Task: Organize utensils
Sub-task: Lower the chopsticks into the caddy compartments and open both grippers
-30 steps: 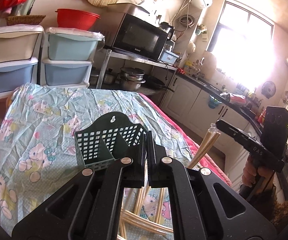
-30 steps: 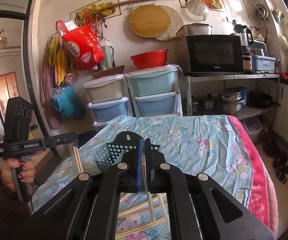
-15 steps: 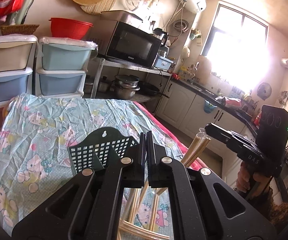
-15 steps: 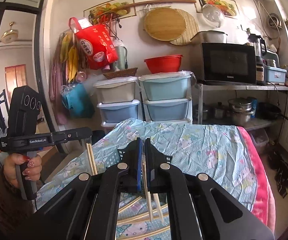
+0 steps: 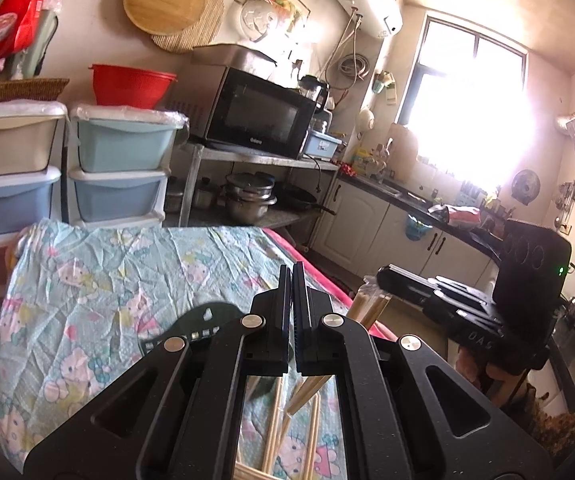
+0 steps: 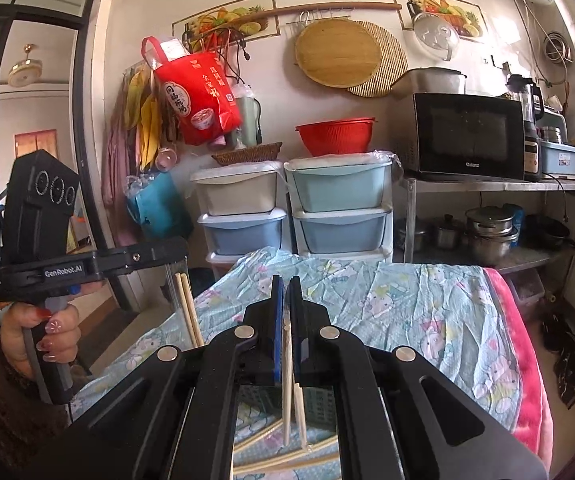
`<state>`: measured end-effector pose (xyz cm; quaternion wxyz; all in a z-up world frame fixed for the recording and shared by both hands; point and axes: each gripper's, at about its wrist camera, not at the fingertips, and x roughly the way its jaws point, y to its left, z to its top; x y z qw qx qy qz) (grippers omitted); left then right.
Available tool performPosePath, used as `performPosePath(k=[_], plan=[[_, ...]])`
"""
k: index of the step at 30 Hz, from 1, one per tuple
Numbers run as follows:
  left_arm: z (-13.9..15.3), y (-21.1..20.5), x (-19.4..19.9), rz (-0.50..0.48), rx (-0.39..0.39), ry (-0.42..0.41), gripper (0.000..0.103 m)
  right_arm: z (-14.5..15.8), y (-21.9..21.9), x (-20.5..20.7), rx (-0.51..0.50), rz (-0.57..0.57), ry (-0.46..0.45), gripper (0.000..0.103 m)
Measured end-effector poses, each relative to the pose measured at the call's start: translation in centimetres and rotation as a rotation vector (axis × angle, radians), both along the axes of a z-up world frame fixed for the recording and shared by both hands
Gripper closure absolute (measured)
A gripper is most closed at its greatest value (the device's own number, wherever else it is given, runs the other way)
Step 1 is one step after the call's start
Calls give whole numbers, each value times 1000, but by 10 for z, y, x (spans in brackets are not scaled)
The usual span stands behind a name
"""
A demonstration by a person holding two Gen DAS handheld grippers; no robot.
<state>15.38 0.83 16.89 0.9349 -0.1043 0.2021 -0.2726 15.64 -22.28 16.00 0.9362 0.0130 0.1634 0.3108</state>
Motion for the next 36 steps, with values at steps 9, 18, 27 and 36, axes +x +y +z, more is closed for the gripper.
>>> performPosePath(k=[9,18,27,36], plan=[[26,7,16,38,0,-52,103,9,2,25,70,-34,18,99],[36,9,31,96,33,-82,103,13,-9,50,215,-122,72,99],[32,20,51,143,27,-71,103,24,-13,70,295,-169,86,99],[24,25,62,163,28,-74,102,13,-14,90,281,-209,119,99]])
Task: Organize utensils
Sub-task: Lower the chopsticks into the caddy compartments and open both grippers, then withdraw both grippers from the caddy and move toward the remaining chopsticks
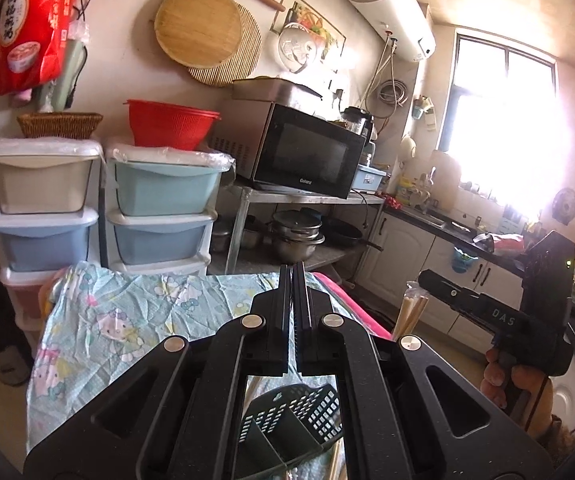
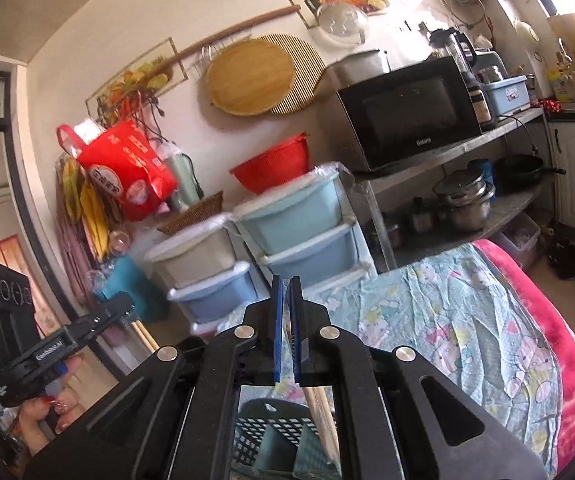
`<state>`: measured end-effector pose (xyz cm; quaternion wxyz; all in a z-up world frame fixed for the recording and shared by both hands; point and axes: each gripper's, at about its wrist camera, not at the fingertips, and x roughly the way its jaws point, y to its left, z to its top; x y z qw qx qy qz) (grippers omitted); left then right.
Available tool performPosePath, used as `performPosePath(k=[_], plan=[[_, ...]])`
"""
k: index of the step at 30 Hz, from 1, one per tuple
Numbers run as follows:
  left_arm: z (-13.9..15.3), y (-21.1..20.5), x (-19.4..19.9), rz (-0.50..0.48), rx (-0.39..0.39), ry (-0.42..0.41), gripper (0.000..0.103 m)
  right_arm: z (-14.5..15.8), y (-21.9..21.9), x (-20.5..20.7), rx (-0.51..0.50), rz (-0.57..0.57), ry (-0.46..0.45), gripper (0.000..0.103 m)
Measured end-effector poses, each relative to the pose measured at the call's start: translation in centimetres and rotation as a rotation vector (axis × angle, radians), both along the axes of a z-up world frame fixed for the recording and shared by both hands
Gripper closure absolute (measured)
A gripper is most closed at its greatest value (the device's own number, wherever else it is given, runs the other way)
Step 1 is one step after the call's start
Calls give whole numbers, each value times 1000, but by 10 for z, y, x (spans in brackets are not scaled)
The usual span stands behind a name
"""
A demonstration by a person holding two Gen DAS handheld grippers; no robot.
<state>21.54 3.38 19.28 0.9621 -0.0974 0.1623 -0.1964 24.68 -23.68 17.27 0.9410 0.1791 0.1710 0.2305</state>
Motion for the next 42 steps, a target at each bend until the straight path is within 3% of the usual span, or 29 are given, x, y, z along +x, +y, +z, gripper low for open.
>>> performPosePath(k=[10,14,27,42], plan=[[-25,4,11,-4,-24,54,102,-25,15,7,-83,15,69,95],[-36,5,12,0,-13,81,101,-34,16,10,-102,8,87,80],[-75,1,9,-10,42,188,72,-62,19,12,-158,16,153,61],[-94,-4,-10,-17,62,216,43,-78,18,-12,-214,28,162,46]])
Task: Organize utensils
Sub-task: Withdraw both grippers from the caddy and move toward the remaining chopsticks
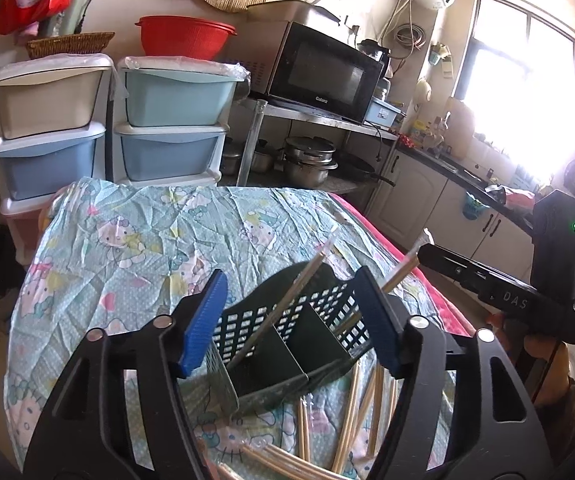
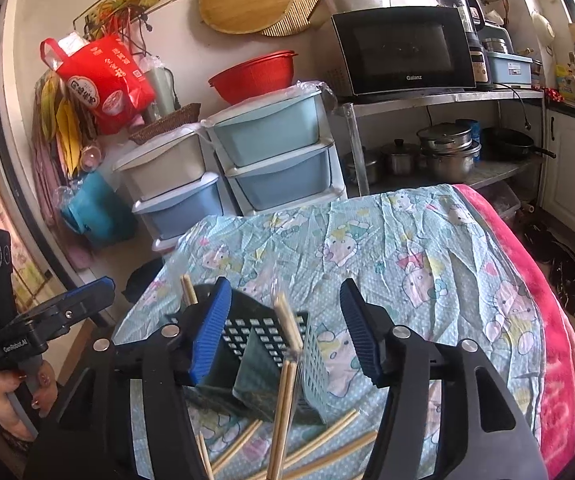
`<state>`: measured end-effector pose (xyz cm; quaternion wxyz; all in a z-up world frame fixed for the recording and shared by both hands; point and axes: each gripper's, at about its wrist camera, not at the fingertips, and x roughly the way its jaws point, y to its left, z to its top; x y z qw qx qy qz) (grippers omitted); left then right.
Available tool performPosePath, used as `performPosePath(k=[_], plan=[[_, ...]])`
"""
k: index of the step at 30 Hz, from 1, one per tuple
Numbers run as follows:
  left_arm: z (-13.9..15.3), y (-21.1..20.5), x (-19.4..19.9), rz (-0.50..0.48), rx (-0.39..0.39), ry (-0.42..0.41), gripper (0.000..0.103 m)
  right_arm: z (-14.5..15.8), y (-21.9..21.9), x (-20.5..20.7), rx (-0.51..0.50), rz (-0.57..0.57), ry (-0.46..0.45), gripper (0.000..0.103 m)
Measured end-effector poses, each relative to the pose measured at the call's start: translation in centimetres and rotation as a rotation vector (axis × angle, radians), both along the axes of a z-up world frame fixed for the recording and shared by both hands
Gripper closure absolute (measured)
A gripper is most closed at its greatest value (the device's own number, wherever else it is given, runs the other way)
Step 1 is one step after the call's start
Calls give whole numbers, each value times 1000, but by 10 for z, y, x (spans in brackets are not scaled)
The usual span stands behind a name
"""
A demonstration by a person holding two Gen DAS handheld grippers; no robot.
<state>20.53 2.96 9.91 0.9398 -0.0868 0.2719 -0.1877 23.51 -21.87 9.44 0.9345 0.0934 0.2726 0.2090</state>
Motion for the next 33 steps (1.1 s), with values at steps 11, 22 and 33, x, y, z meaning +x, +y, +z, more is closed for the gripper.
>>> performPosePath(k=[11,22,33], plan=[[-7,-6,-18,10,16,-1,19,-14,-2,-20,-25,20,20,43],[-14,-5,-38,24,7,-1,11,-29,5,-44,-64,59,31,43],[-37,2,-57,50,-2,58,11,-41,13,-64,-102,105,35,43]])
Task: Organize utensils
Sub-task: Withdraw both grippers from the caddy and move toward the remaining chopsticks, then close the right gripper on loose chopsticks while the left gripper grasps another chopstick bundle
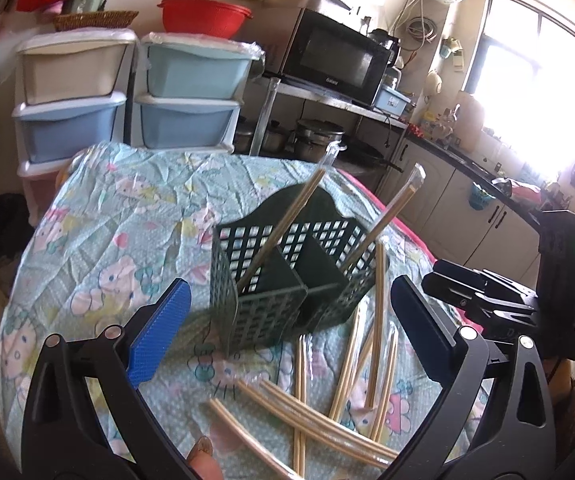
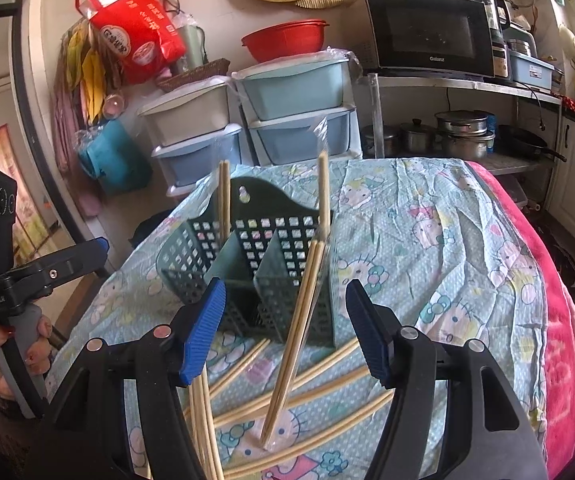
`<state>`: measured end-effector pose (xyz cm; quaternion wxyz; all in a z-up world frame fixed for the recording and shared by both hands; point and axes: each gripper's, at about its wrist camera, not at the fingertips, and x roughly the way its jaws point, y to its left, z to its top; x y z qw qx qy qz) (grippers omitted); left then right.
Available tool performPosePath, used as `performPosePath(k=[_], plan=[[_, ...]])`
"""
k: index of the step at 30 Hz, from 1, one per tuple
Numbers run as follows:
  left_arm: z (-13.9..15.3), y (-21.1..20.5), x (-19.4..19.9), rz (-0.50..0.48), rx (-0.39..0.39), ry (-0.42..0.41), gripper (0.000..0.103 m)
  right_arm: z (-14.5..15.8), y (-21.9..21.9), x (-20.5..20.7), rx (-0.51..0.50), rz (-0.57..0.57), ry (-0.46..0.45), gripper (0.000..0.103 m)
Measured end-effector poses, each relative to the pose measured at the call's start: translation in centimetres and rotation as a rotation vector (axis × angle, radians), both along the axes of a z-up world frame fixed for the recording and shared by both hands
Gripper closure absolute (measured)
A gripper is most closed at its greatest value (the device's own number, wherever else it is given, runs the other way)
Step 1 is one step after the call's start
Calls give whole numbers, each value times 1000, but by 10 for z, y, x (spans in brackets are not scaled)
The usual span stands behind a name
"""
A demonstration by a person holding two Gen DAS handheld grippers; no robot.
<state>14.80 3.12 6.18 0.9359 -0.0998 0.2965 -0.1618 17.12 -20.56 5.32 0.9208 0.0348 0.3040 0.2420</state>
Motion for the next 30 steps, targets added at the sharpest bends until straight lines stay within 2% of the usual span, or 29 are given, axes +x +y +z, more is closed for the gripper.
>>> performPosePath(k=[20,30], plan=[[-56,19,-14,54,27,121,11,-31,17,-18,-76,68,50,43],[-89,25,-12,61,25,218,11,-44,22,-17,-91,85,83,43]])
